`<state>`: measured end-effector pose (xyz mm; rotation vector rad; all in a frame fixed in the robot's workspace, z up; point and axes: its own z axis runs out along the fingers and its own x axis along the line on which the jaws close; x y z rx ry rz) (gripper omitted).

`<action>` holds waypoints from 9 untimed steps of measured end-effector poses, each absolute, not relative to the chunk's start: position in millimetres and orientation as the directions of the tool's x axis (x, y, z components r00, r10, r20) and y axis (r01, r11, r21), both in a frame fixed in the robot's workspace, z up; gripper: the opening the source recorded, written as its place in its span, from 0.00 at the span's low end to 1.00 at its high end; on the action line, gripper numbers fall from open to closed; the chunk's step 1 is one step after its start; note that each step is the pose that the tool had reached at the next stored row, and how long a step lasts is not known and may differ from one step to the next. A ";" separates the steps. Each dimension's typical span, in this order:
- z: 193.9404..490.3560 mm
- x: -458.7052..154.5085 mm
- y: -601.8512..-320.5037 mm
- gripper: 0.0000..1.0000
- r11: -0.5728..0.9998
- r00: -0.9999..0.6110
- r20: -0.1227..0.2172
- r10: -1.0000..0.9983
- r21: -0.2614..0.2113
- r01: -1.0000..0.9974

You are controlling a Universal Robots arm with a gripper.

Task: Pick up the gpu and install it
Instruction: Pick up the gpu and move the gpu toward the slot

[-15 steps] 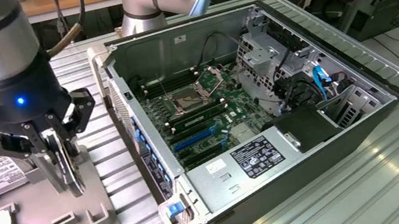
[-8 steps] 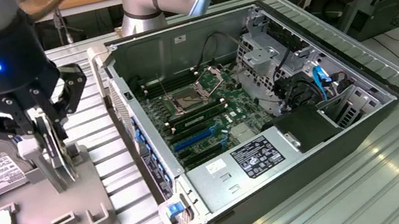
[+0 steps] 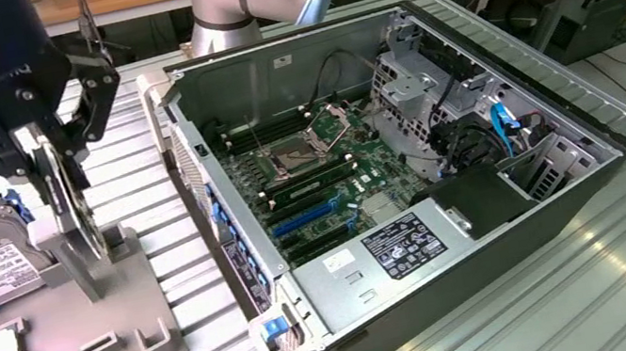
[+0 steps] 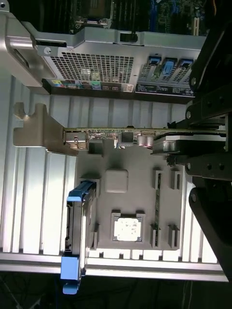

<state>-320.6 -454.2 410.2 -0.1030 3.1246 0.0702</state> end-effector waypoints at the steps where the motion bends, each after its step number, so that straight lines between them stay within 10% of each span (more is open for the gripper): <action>1: 414.9 -320.6 -454.2 0.28 0.997 -0.998 -0.016 -0.065 0.044 -0.066; 9: 437.6 -320.6 -454.3 0.28 0.997 -0.998 -0.016 -0.065 0.044 -0.066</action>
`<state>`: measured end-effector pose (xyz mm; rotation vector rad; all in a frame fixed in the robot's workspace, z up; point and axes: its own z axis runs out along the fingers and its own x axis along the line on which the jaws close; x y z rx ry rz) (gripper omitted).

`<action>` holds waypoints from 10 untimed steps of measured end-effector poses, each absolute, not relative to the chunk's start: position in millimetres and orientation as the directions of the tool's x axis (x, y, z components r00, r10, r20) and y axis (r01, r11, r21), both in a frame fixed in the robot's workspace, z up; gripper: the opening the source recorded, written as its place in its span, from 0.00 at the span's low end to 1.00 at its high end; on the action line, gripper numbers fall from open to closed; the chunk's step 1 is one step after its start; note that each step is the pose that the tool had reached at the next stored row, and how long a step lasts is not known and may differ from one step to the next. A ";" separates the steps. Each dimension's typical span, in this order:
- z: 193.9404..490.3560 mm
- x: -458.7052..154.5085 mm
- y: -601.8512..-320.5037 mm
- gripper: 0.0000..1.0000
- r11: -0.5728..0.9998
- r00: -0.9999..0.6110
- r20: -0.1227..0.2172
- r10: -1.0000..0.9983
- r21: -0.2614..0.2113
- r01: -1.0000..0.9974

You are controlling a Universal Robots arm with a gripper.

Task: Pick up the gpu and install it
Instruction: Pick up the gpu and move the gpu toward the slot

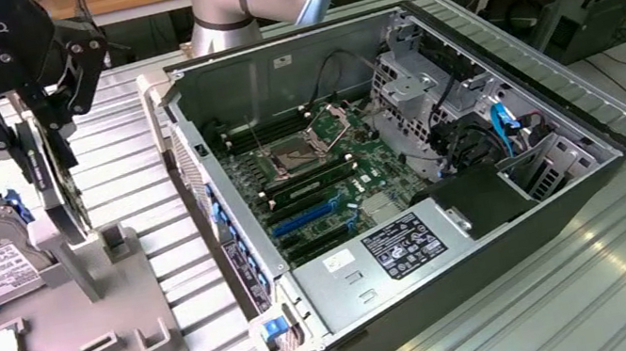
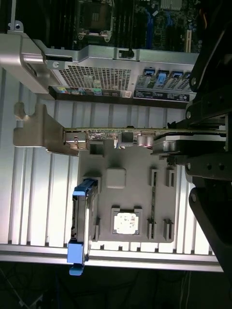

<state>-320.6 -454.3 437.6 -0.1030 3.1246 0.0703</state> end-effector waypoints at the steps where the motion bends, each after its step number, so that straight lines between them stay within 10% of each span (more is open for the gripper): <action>1: 437.6 -320.6 -454.2 0.28 0.997 -0.998 -0.016 -0.065 0.044 -0.066; 10: 437.6 -305.8 -454.2 0.28 0.997 -0.998 -0.016 -0.066 0.044 -0.066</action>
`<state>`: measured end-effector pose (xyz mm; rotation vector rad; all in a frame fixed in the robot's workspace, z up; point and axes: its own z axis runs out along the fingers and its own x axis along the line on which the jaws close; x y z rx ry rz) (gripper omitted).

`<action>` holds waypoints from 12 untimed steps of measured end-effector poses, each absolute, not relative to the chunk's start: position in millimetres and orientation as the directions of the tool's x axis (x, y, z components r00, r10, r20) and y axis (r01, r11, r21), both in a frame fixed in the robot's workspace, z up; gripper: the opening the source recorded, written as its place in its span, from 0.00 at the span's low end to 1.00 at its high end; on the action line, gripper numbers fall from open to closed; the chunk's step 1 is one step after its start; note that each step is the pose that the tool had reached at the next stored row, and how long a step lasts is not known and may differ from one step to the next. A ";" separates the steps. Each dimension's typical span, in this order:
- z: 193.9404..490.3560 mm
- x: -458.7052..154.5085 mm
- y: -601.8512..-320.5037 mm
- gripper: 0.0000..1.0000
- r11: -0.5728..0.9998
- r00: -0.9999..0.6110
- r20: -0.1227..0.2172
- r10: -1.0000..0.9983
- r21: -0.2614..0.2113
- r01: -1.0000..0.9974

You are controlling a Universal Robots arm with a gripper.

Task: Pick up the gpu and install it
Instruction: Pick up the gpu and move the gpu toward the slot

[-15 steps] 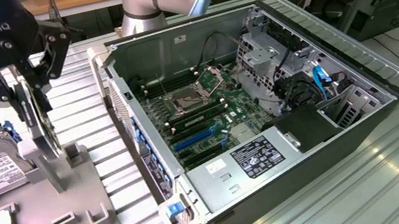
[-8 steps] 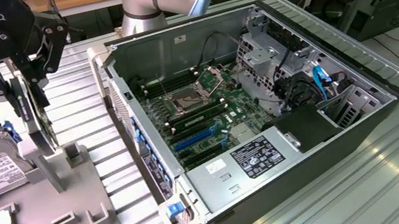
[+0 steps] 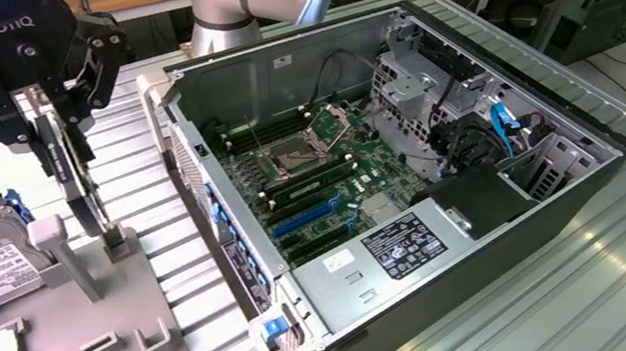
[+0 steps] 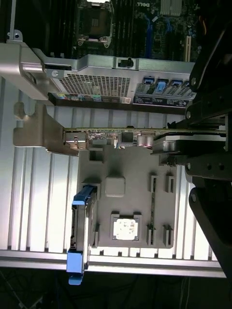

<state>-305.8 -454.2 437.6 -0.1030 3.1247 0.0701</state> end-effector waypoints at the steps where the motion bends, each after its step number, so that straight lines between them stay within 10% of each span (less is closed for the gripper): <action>1: 437.6 -303.4 -454.3 0.28 0.997 -0.998 -0.016 -0.066 0.044 -0.066; 12: 435.5 -207.7 -454.2 0.28 0.998 -0.998 -0.016 -0.054 0.044 -0.054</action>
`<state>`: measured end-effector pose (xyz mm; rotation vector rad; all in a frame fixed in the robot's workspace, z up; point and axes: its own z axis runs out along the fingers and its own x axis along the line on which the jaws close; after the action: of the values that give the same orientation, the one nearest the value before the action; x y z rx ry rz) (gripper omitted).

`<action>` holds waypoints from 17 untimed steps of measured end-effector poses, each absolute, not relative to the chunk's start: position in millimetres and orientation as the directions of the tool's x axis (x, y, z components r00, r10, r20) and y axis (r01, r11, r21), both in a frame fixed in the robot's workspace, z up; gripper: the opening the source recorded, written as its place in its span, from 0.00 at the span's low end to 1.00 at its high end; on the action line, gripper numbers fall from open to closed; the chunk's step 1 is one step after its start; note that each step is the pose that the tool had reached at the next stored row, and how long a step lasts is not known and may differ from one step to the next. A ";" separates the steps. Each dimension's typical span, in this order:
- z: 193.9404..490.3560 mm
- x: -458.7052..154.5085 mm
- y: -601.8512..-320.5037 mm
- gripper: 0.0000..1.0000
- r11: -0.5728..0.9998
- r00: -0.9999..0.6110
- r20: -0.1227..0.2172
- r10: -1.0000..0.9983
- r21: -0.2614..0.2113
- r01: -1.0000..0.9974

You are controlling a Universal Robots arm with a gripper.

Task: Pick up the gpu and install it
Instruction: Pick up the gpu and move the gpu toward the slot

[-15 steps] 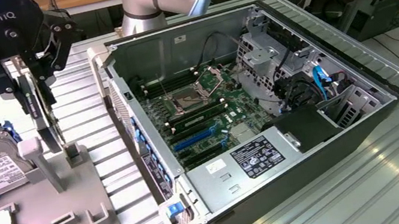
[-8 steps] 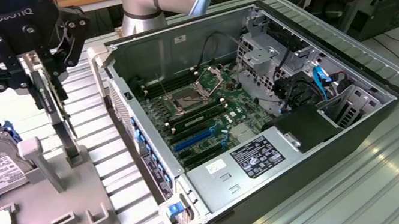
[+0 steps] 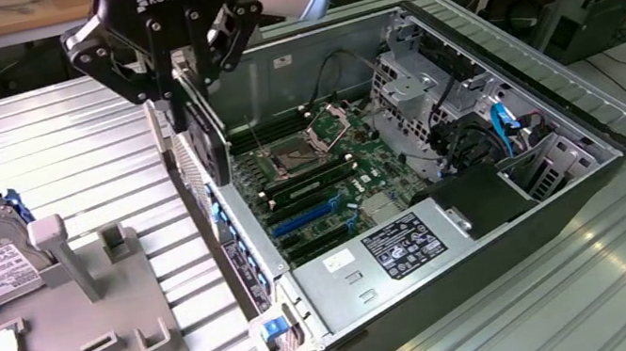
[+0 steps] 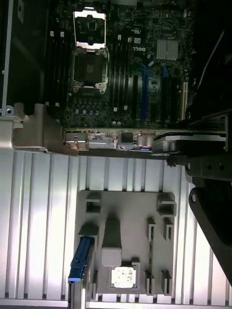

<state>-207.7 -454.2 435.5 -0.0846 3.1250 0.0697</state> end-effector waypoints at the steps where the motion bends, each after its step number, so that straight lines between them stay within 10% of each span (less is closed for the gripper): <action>1: 435.5 -199.0 -454.2 0.28 0.998 -0.998 -0.016 -0.054 0.044 -0.054; 17: 435.4 -139.4 -454.2 0.28 0.999 -0.999 -0.016 -0.029 0.044 -0.030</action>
<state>-139.4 -454.2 435.4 -0.0466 3.1252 0.0694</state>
